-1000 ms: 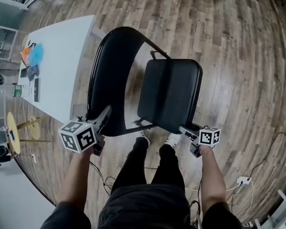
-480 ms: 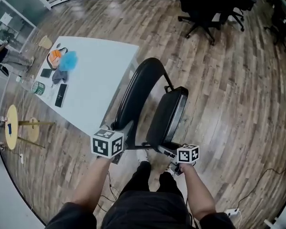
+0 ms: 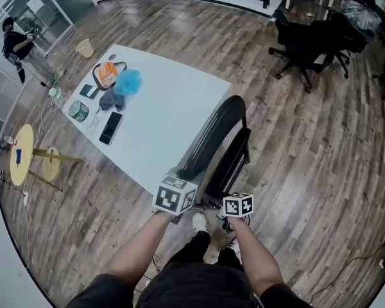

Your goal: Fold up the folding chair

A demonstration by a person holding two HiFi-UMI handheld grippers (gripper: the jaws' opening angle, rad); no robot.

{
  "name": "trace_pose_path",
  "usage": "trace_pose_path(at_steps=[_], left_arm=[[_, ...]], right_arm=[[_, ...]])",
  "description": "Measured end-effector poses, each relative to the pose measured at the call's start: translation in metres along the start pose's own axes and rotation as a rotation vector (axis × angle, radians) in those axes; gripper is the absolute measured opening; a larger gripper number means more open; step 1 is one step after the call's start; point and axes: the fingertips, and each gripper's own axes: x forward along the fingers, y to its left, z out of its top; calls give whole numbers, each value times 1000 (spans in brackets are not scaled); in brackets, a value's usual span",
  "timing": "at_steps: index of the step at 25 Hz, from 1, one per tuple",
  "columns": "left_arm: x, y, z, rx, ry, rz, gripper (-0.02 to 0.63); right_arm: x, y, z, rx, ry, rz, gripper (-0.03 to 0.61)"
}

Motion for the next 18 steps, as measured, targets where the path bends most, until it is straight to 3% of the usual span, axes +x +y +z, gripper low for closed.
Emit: trace_pose_path(at_steps=[3,13,18], left_arm=[[-4,23,-1,-10,1,-10,72],[-10,85,-2,8,8,-35,74],[-12,112,-5,-37,9,-52,74]], right_arm=[[23,4,4,-20,29,-22,109],[72,13,18,-21,65,-61,109],[94,13,20,-38,87,-82,109]])
